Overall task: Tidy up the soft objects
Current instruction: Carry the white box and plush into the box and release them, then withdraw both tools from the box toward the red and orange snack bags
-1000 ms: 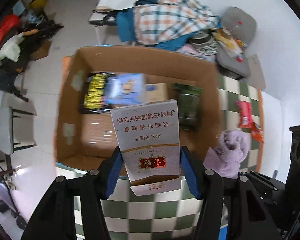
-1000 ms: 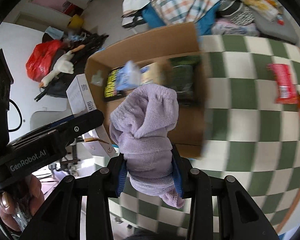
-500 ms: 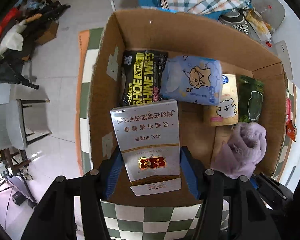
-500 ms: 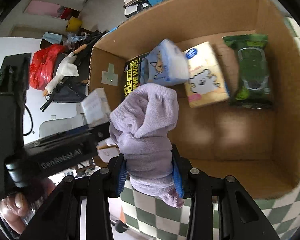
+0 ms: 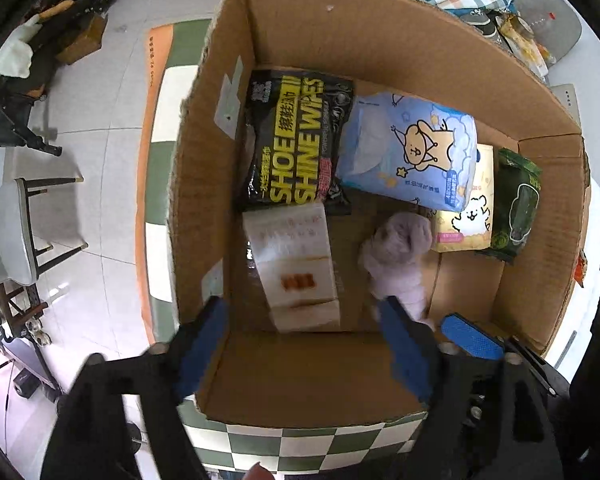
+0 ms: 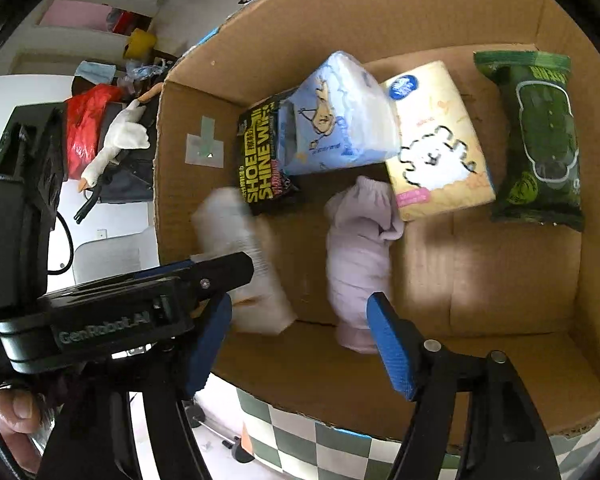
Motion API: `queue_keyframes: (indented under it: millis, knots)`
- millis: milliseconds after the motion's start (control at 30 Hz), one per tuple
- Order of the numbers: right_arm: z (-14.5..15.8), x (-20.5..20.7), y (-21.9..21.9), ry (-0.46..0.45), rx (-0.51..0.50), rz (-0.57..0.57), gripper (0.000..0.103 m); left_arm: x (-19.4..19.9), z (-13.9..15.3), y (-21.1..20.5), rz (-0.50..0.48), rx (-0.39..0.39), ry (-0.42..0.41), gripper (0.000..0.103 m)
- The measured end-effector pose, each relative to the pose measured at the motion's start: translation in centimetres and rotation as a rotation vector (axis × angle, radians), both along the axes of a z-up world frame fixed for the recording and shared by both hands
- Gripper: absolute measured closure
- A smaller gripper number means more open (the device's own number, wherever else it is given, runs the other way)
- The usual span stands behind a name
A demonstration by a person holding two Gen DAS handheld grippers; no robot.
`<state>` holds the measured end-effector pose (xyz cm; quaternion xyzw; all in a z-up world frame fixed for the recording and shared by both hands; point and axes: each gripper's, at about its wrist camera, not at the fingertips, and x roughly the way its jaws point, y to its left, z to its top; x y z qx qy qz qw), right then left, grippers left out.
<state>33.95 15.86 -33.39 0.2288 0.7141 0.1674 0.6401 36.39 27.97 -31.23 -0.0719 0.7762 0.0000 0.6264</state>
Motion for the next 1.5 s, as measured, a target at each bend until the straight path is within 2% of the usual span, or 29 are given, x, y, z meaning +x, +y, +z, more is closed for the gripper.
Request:
queue_keyframes:
  millis: [100,267,367,567,667,733,867,967,1033,1167,1500]
  knots:
    - [0.0,-0.1,-0.1,0.006,-0.011,0.011,0.030,-0.2,0.2,0.1,-0.004,0.010,-0.003,0.017]
    - [1.2,-0.5,-0.9,-0.035,-0.091,0.042,0.029,-0.8,1.5,0.1,-0.017,0.037,-0.049,0.009]
    - [2.2,-1.0,-1.9,-0.066,-0.150,0.064,0.020,-1.8,2.9,-0.2,-0.020,0.058,-0.106,0.006]
    - [3.6,-1.6,-3.6,-0.111,-0.298,0.091,0.020,-4.4,5.2,-1.1,-0.015,0.089,-0.219,0.005]
    - [4.4,-2.1,-4.5,-0.142,-0.372,0.107,0.006,-5.6,6.6,-1.7,-0.016,0.126,-0.296,0.005]
    - [4.8,-2.4,-5.0,-0.157,-0.429,0.114,0.004,-6.1,7.0,-2.0,-0.012,0.131,-0.321,0.005]
    - [5.9,-3.0,-5.8,-0.174,-0.477,0.116,0.000,-6.9,7.5,-1.9,0.023,0.123,-0.343,0.005]
    - [7.0,-3.7,-6.1,-0.203,-0.505,0.119,0.000,-7.8,8.2,-1.9,0.044,0.145,-0.372,0.005]
    - [8.0,-4.3,-6.3,-0.229,-0.518,0.125,0.000,-8.6,9.2,-2.0,0.046,0.160,-0.406,0.000]
    - [10.6,-5.9,-7.0,-0.276,-0.516,0.120,0.000,-10.0,11.4,-2.1,0.044,0.173,-0.461,0.000]
    - [16.6,-10.4,-8.6,-0.352,-0.439,0.095,0.000,-14.0,16.6,-3.4,0.045,0.126,-0.537,0.000]
